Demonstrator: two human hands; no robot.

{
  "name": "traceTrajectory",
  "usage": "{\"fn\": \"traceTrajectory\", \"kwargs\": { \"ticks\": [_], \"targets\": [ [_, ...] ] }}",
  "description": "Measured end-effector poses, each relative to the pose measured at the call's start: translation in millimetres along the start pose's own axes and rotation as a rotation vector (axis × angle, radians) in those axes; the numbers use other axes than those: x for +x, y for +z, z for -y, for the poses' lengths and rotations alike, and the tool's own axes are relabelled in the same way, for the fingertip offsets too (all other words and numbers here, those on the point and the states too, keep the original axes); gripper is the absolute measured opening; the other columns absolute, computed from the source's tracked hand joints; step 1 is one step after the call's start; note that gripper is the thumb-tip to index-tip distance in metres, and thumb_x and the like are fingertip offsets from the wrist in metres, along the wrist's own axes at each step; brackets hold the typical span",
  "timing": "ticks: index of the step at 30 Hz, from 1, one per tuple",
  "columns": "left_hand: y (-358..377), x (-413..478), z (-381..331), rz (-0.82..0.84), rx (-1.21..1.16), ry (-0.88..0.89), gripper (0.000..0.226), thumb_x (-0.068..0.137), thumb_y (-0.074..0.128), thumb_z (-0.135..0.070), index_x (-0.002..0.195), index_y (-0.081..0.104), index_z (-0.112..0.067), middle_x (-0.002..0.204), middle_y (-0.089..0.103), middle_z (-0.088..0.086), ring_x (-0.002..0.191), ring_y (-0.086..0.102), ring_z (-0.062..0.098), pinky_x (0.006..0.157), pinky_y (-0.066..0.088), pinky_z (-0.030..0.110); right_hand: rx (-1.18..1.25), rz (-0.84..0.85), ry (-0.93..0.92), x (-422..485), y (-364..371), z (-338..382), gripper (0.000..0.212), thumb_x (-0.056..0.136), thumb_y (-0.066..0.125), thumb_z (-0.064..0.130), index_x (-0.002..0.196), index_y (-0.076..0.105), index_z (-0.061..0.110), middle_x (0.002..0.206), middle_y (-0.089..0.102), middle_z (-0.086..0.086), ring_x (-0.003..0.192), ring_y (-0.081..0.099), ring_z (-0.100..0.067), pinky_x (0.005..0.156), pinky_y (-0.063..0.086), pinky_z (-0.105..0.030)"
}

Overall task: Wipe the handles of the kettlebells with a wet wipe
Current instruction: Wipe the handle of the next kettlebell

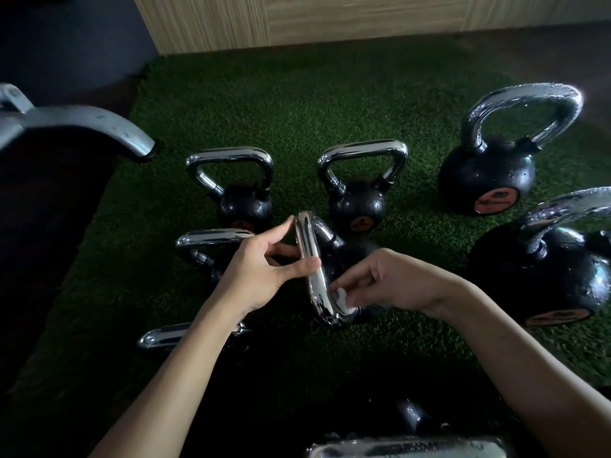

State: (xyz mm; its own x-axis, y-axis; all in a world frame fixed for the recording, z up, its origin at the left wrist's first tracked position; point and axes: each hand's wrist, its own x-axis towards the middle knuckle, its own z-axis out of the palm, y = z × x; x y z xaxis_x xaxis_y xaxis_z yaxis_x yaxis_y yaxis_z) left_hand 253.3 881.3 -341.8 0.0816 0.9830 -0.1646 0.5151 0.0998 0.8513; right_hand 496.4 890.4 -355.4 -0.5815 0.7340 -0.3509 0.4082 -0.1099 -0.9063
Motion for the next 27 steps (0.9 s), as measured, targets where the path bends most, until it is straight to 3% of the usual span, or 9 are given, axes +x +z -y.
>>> {"fn": "traceTrajectory", "kwargs": {
  "ticks": [3, 6, 9, 11, 14, 19, 23, 25, 27],
  "targets": [
    [-4, 0, -1, 0.005, -0.013, -0.03, 0.101, 0.063, 0.083, -0.062, 0.153, 0.041, -0.043, 0.101, 0.076, -0.019, 0.069, 0.057, -0.014, 0.084, 0.041, 0.025, 0.113, -0.049, 0.018, 6, 5, 6, 0.027, 0.087, 0.076, 0.0, 0.113, 0.077, 0.007, 0.091, 0.079, -0.005, 0.061, 0.065, 0.006, 0.056, 0.043, -0.004],
    [-6, -1, -1, 0.007, -0.01, -0.029, 0.1, 0.063, 0.083, -0.061, 0.152, 0.042, -0.041, 0.102, 0.076, -0.022, 0.086, 0.059, -0.01, 0.09, 0.041, 0.025, 0.254, -0.165, 0.045, 19, 8, 15, 0.025, 0.088, 0.076, 0.002, 0.111, 0.078, 0.009, 0.091, 0.078, -0.008, 0.045, 0.048, 0.0, 0.043, 0.03, -0.01],
    [-6, -1, 0, 0.009, 0.006, -0.033, 0.096, 0.066, 0.083, -0.061, 0.152, 0.043, -0.042, 0.111, 0.074, -0.022, 0.108, 0.058, -0.01, 0.091, 0.04, 0.019, 0.285, -0.204, 0.052, 27, 6, 9, 0.023, 0.085, 0.081, 0.013, 0.107, 0.081, 0.02, 0.094, 0.08, -0.007, 0.061, 0.033, -0.025, 0.05, 0.019, -0.025],
    [-5, 1, 2, 0.014, 0.007, -0.03, 0.097, 0.065, 0.082, -0.064, 0.151, 0.043, -0.042, 0.116, 0.073, -0.021, 0.116, 0.056, -0.009, 0.096, 0.04, 0.019, 0.26, -0.165, 0.037, 20, 7, 9, 0.025, 0.085, 0.079, 0.005, 0.108, 0.08, 0.015, 0.093, 0.08, -0.01, 0.061, 0.047, -0.024, 0.048, 0.026, -0.021],
    [-4, 0, 3, 0.011, 0.015, -0.028, 0.097, 0.065, 0.082, -0.062, 0.152, 0.044, -0.041, 0.121, 0.071, -0.018, 0.121, 0.054, -0.007, 0.091, 0.038, 0.014, 0.295, -0.178, 0.008, 13, 8, 12, 0.029, 0.084, 0.073, -0.01, 0.111, 0.075, 0.0, 0.086, 0.077, -0.013, 0.053, 0.065, 0.001, 0.046, 0.042, -0.007],
    [-4, 1, 3, -0.007, 0.022, -0.036, 0.098, 0.064, 0.082, -0.062, 0.152, 0.043, -0.04, 0.136, 0.065, -0.014, 0.136, 0.045, 0.001, 0.106, 0.034, 0.026, 0.291, -0.358, -0.102, 38, 8, 13, 0.027, 0.081, 0.08, -0.001, 0.106, 0.079, 0.008, 0.09, 0.08, -0.008, 0.078, 0.076, -0.01, 0.068, 0.054, -0.012],
    [-4, 2, 1, -0.001, 0.041, -0.036, 0.1, 0.062, 0.081, -0.065, 0.151, 0.044, -0.042, 0.142, 0.062, -0.012, 0.14, 0.043, 0.006, 0.112, 0.034, 0.031, 0.021, -0.635, -0.235, 57, 6, 11, 0.024, 0.082, 0.083, 0.011, 0.103, 0.082, 0.021, 0.09, 0.08, 0.008, 0.084, 0.074, 0.0, 0.079, 0.055, -0.015],
    [-4, 2, 1, -0.01, 0.044, -0.035, 0.099, 0.061, 0.082, -0.065, 0.151, 0.045, -0.042, 0.147, 0.057, -0.012, 0.142, 0.041, 0.006, 0.114, 0.032, 0.03, -0.164, -0.76, -0.265, 60, 11, 9, 0.021, 0.08, 0.085, 0.017, 0.099, 0.083, 0.026, 0.086, 0.078, 0.016, 0.081, 0.07, 0.008, 0.074, 0.051, -0.008],
    [-5, 2, 1, -0.014, 0.042, -0.034, 0.098, 0.063, 0.083, -0.063, 0.15, 0.045, -0.042, 0.151, 0.053, -0.013, 0.144, 0.039, 0.005, 0.114, 0.029, 0.03, -0.268, -0.848, -0.307, 63, 18, 8, 0.019, 0.079, 0.086, 0.021, 0.097, 0.083, 0.026, 0.088, 0.078, 0.016, 0.082, 0.07, 0.007, 0.077, 0.054, -0.012]
  ]
}}
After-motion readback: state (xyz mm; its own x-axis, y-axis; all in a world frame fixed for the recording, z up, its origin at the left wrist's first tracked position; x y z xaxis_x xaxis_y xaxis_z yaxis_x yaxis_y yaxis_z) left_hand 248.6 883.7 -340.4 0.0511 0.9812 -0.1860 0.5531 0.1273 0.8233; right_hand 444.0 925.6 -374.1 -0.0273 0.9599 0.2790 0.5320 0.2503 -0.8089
